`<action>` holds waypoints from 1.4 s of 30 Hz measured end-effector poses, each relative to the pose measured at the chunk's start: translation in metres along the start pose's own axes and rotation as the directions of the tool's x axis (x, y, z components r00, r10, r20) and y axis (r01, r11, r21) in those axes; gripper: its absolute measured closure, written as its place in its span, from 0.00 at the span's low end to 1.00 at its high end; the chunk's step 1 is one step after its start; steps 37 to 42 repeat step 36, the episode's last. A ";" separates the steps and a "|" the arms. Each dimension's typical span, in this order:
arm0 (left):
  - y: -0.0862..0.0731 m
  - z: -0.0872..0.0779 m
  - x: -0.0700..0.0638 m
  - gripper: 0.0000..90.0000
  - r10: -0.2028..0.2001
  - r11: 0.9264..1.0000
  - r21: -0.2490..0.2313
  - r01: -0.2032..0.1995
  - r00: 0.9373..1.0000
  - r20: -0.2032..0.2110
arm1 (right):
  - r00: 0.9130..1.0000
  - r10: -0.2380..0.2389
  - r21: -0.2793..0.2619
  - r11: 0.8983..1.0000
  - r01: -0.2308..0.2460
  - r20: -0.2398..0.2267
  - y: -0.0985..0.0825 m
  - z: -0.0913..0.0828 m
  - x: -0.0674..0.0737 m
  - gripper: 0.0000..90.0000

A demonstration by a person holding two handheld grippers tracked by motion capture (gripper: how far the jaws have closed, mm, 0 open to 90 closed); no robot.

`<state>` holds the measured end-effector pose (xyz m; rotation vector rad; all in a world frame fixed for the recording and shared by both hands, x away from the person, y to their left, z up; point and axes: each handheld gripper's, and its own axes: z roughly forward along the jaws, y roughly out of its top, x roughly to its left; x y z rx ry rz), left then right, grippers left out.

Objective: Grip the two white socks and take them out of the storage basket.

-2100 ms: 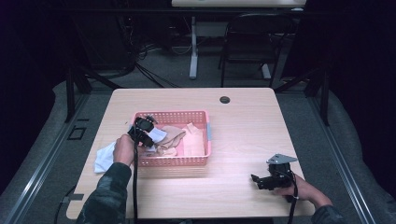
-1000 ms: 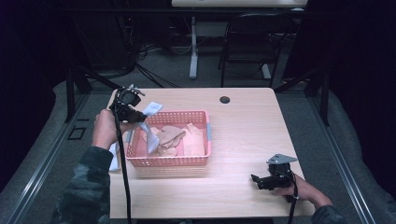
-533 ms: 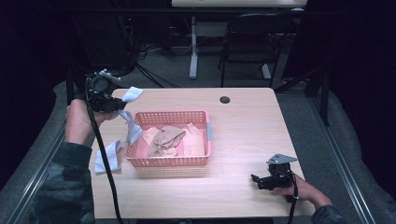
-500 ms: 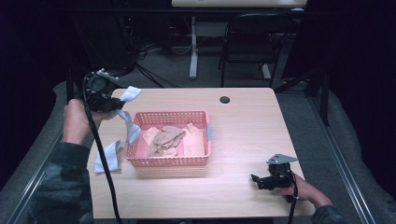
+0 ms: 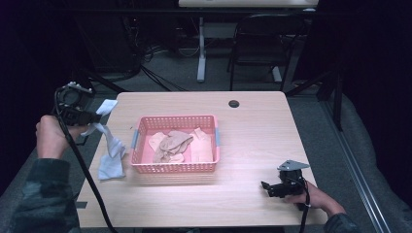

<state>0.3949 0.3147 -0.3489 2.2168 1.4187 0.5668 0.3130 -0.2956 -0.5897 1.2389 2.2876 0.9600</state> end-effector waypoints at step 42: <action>-0.135 0.092 -0.006 0.00 -0.241 0.968 0.061 0.243 0.970 -0.041 | 1.000 0.002 0.003 1.000 -0.002 0.000 0.000 0.000 0.000 0.00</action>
